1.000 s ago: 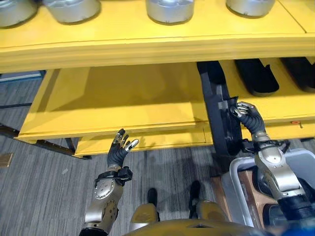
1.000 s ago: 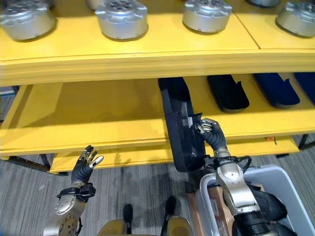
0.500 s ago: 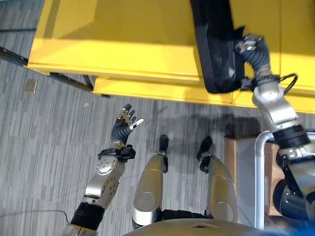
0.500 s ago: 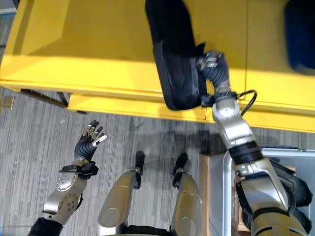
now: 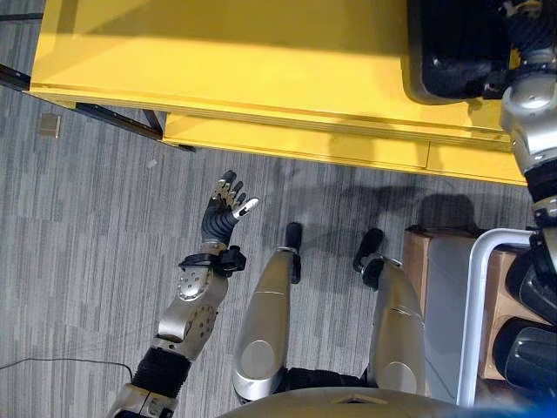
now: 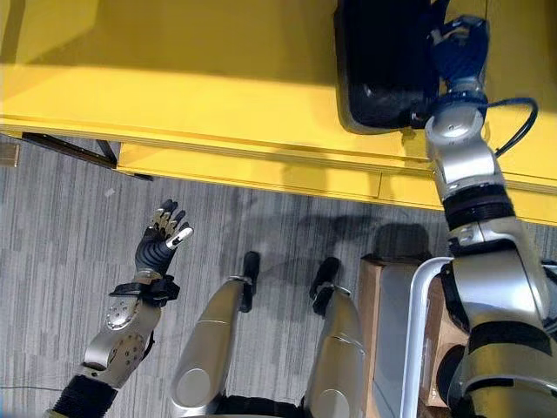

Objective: Move parts from the plastic box to the shelf.

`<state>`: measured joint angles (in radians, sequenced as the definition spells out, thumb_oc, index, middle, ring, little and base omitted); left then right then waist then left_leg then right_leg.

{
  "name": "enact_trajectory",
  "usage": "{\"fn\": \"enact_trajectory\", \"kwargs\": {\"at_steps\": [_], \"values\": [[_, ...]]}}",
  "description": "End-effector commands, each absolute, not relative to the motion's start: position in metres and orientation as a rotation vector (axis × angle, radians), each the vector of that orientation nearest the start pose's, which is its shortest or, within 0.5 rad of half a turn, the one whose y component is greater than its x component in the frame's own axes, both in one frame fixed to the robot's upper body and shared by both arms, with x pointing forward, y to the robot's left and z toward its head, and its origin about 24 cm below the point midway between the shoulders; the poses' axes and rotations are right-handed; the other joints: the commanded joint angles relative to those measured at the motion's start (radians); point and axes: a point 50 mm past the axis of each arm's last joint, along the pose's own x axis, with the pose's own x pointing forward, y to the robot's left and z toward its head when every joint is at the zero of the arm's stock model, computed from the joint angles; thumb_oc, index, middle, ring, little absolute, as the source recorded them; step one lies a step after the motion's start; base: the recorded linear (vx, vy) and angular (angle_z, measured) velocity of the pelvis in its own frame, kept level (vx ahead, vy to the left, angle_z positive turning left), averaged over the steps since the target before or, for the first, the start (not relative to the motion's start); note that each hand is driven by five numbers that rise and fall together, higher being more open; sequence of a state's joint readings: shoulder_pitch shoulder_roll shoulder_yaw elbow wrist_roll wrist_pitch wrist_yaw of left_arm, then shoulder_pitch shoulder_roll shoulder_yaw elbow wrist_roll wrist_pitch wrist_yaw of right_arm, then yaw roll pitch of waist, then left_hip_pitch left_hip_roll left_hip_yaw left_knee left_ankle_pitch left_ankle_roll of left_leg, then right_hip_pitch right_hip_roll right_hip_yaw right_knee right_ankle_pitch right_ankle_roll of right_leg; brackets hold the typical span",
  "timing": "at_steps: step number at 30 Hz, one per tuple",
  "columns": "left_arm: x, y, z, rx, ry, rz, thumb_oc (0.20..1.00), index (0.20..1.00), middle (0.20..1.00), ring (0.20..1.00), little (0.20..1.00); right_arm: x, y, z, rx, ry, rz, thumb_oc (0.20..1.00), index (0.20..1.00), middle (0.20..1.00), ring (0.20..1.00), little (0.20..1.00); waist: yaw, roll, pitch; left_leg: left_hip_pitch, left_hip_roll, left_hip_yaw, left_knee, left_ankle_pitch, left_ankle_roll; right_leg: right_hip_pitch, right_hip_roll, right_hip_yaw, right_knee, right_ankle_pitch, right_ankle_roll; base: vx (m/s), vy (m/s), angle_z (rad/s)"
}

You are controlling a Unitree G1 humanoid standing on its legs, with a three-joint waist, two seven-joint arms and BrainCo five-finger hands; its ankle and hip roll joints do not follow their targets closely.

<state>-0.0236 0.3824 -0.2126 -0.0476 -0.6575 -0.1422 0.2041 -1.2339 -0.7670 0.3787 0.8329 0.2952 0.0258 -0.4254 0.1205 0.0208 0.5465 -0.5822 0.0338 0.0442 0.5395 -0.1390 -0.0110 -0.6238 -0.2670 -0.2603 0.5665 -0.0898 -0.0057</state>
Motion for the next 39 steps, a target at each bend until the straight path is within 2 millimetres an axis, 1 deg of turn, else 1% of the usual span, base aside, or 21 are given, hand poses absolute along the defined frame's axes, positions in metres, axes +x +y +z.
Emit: {"fn": "enact_trajectory", "kwargs": {"at_steps": [1, 4, 6, 8, 13, 15, 16, 22, 32, 37, 39], "values": [[0.244, 0.17, 0.086, -0.32, -0.175, -0.068, 1.0, 1.0, 1.0, 1.0, 1.0, 0.373, -0.267, 0.372, -0.498, -0.596, -0.581, 0.2, 0.2, 0.2, 0.2, 0.2, 0.013, -0.012, -0.087, 0.035, 0.07, 0.008, -0.024, -0.031, -0.074, 0.034, -0.076, 0.017, -0.004, -0.021, 0.131, 0.06, 0.003, 0.03], [0.246, 0.169, 0.089, -0.318, -0.185, -0.073, 1.0, 1.0, 1.0, 1.0, 1.0, 0.373, -0.272, 0.375, -0.508, -0.581, -0.602, 0.2, 0.2, 0.2, 0.2, 0.2, 0.014, -0.013, -0.087, 0.034, 0.068, 0.006, -0.027, -0.031, -0.074, 0.035, -0.076, 0.015, -0.007, -0.02, 0.131, 0.03, 0.002, 0.01], [0.248, 0.168, 0.093, -0.316, -0.204, -0.076, 1.0, 1.0, 1.0, 1.0, 1.0, 0.373, -0.274, 0.382, -0.544, -0.563, -0.622, 0.2, 0.2, 0.2, 0.2, 0.2, 0.015, -0.015, -0.089, 0.033, 0.065, 0.003, -0.029, -0.03, -0.074, 0.036, -0.076, 0.012, -0.009, -0.02, 0.13, 0.02, 0.006, 0.01], [0.249, 0.167, 0.094, -0.321, -0.211, -0.074, 1.0, 1.0, 1.0, 1.0, 1.0, 0.374, -0.275, 0.384, -0.545, -0.556, -0.628, 0.2, 0.2, 0.2, 0.2, 0.2, 0.015, -0.014, -0.089, 0.032, 0.065, 0.003, -0.031, -0.03, -0.074, 0.036, -0.075, 0.012, -0.012, -0.019, 0.131, 0.02, 0.01, 0.04], [0.251, 0.165, 0.097, -0.331, -0.222, -0.081, 1.0, 1.0, 1.0, 1.0, 1.0, 0.373, -0.285, 0.389, -0.529, -0.517, -0.672, 0.2, 0.2, 0.2, 0.2, 0.2, 0.023, -0.014, -0.094, 0.032, 0.062, 0.0, -0.034, -0.028, -0.076, 0.039, -0.075, 0.01, -0.016, -0.017, 0.133, 0.01, 0.002, 0.02], [0.252, 0.163, 0.098, -0.336, -0.227, -0.088, 1.0, 1.0, 1.0, 1.0, 1.0, 0.373, -0.289, 0.387, -0.49, -0.497, -0.681, 0.2, 0.2, 0.2, 0.2, 0.2, 0.025, -0.013, -0.095, 0.033, 0.061, -0.001, -0.036, -0.028, -0.076, 0.041, -0.075, 0.011, -0.016, -0.017, 0.134, 0.0, 0.0, 0.0], [0.253, 0.163, 0.1, -0.333, -0.232, -0.091, 1.0, 1.0, 1.0, 1.0, 1.0, 0.373, -0.295, 0.385, -0.485, -0.466, -0.701, 0.2, 0.2, 0.2, 0.2, 0.2, 0.027, -0.012, -0.097, 0.036, 0.059, -0.005, -0.039, -0.027, -0.077, 0.044, -0.075, 0.01, -0.018, -0.017, 0.135, 0.02, -0.001, 0.04], [0.256, 0.16, 0.104, -0.336, -0.248, -0.099, 1.0, 1.0, 1.0, 1.0, 1.0, 0.372, -0.302, 0.384, -0.478, -0.427, -0.732, 0.2, 0.2, 0.2, 0.2, 0.2, 0.032, -0.005, -0.093, 0.034, 0.053, -0.01, -0.033, -0.028, -0.074, 0.046, -0.076, 0.01, -0.014, -0.017, 0.139, 0.01, 0.001, 0.01], [0.258, 0.159, 0.104, -0.343, -0.248, -0.101, 1.0, 1.0, 1.0, 1.0, 1.0, 0.376, -0.298, 0.381, -0.428, -0.423, -0.714, 0.2, 0.2, 0.2, 0.2, 0.2, 0.037, -0.001, -0.091, 0.036, 0.048, -0.015, -0.033, -0.024, -0.073, 0.053, -0.08, 0.009, -0.016, -0.013, 0.141, 0.0, 0.0, 0.0], [0.258, 0.161, 0.104, -0.344, -0.246, -0.09, 1.0, 1.0, 1.0, 1.0, 1.0, 0.381, -0.288, 0.377, -0.39, -0.428, -0.68, 0.2, 0.2, 0.2, 0.2, 0.2, 0.041, 0.0, -0.088, 0.038, 0.047, -0.017, -0.032, -0.022, -0.074, 0.061, -0.078, 0.008, -0.019, -0.012, 0.139, 0.0, 0.0, 0.0], [0.258, 0.161, 0.104, -0.343, -0.246, -0.09, 1.0, 1.0, 1.0, 1.0, 1.0, 0.382, -0.288, 0.376, -0.383, -0.425, -0.678, 0.2, 0.2, 0.2, 0.2, 0.2, 0.041, 0.0, -0.088, 0.038, 0.047, -0.017, -0.031, -0.022, -0.074, 0.061, -0.078, 0.007, -0.019, -0.012, 0.139, 0.0, 0.0, 0.0]]}}
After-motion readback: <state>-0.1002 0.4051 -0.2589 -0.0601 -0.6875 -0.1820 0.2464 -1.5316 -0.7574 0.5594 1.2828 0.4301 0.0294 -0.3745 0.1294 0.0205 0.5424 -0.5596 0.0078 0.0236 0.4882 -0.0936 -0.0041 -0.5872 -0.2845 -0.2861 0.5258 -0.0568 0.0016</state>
